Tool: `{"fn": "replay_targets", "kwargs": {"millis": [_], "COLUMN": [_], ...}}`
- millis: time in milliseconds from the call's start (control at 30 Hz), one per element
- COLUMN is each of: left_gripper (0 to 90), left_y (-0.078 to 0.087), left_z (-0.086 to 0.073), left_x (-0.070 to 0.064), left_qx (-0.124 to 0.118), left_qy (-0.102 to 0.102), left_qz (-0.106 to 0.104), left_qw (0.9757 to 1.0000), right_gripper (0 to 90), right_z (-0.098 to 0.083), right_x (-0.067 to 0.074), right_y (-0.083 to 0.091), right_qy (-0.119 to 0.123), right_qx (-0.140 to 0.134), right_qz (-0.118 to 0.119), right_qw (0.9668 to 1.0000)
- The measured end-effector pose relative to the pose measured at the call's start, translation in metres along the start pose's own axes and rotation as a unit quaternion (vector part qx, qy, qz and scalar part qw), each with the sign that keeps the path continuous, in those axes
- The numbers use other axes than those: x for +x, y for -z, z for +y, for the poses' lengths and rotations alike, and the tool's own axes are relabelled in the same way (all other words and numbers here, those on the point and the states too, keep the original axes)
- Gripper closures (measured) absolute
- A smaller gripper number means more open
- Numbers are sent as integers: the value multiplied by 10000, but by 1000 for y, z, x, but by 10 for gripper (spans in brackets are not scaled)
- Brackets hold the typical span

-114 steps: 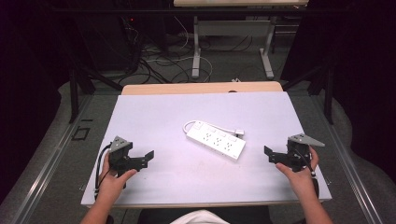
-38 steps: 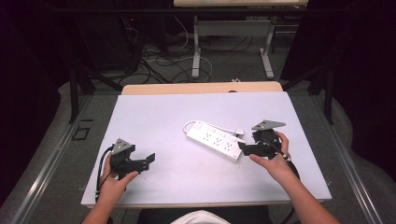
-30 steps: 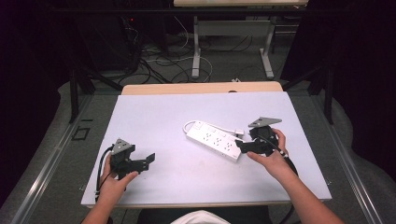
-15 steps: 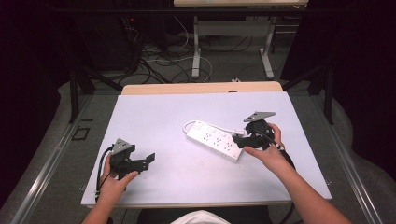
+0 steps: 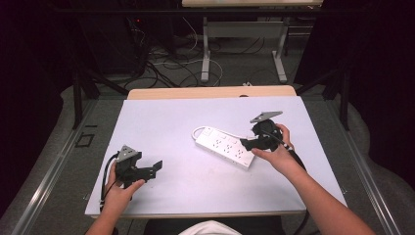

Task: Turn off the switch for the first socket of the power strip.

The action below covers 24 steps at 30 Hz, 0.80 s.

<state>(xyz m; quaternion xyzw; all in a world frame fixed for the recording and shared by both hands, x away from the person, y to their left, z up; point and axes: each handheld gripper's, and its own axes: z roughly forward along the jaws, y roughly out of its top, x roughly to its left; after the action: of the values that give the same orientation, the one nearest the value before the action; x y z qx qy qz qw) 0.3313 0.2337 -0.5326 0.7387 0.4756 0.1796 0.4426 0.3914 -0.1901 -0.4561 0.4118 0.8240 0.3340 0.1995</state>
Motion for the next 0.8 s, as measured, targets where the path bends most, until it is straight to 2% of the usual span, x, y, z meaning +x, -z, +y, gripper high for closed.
{"fn": "replay_targets", "kwargs": {"millis": [400,600,800], "left_gripper": [69,69,70], "left_y": [1,1,1], "left_z": [0,0,0], "left_x": [1,1,1], "left_qx": [66,61,40], "left_qy": [-15,-11,-7], "left_qz": [-15,-9,-8], "left_qw": [10000,10000,10000], "right_gripper": [338,349,385], "right_z": [15,20,25], "right_x": [-1,-3,-5], "right_y": [-11,-14,-18], "right_qy": [111,59,173], "right_qx": [122,195,174], "right_qz": [1,8,39], "right_qw": [9999,9998,9997]}}
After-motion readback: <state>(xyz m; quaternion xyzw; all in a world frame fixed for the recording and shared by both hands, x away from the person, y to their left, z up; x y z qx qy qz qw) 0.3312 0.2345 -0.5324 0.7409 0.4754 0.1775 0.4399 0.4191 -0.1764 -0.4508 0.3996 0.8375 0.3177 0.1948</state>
